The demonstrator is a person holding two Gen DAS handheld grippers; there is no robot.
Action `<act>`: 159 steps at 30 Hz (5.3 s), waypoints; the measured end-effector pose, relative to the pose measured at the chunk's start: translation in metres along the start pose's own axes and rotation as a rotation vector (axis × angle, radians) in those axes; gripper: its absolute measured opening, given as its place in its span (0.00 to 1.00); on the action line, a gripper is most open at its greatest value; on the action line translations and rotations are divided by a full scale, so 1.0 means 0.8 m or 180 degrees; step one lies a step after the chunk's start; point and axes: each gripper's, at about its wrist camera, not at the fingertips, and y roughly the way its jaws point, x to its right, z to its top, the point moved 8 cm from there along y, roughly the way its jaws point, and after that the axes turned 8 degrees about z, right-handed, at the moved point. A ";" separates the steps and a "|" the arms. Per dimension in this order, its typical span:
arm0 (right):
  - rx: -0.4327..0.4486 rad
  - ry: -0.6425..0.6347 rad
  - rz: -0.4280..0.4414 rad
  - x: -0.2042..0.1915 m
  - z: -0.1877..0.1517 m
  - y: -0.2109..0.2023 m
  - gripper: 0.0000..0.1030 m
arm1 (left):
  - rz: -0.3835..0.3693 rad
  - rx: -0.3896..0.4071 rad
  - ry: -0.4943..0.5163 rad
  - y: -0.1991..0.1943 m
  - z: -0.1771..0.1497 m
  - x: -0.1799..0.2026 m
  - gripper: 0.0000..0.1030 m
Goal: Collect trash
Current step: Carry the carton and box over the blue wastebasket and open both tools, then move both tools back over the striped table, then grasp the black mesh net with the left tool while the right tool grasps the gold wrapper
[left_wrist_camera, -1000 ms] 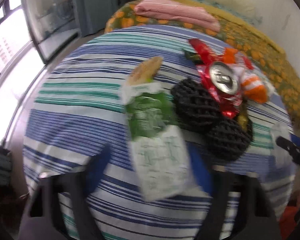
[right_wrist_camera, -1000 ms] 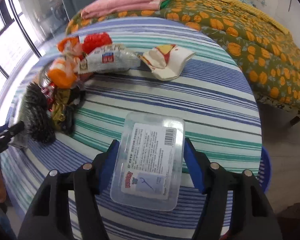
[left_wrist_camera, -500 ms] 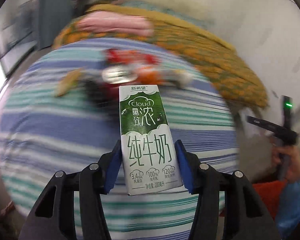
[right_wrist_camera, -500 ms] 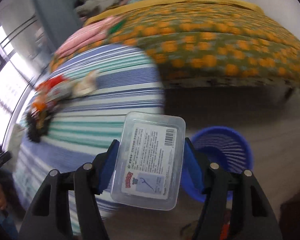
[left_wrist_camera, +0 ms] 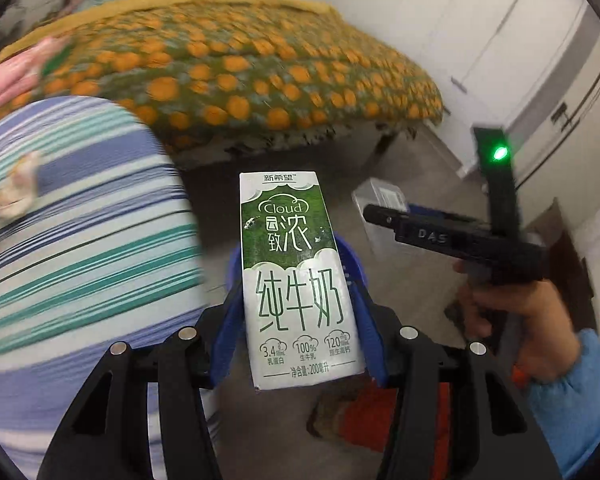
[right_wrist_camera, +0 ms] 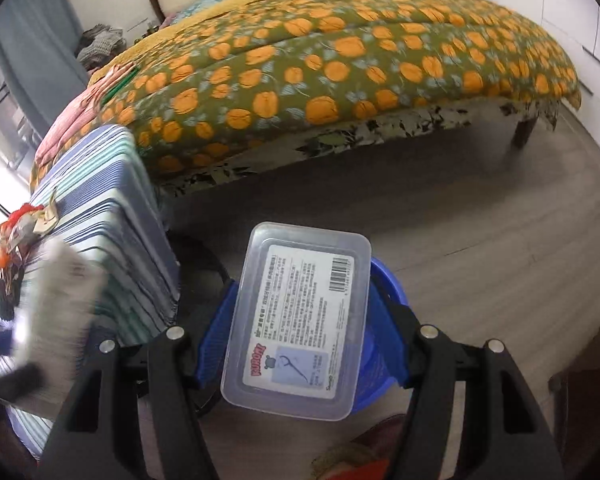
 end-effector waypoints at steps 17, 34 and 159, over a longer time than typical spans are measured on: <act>0.0291 0.0356 0.0101 0.050 0.022 -0.010 0.87 | 0.0361 0.0240 0.0040 0.065 0.019 0.016 0.92; 0.0793 -0.0545 0.0118 -0.155 -0.012 -0.048 0.96 | 0.1283 0.0875 -0.0192 -0.165 -0.035 -0.096 0.95; -0.0697 -0.1988 0.1014 -0.540 -0.127 0.102 0.41 | 0.1666 0.0250 -0.0963 -0.196 -0.240 -0.475 0.95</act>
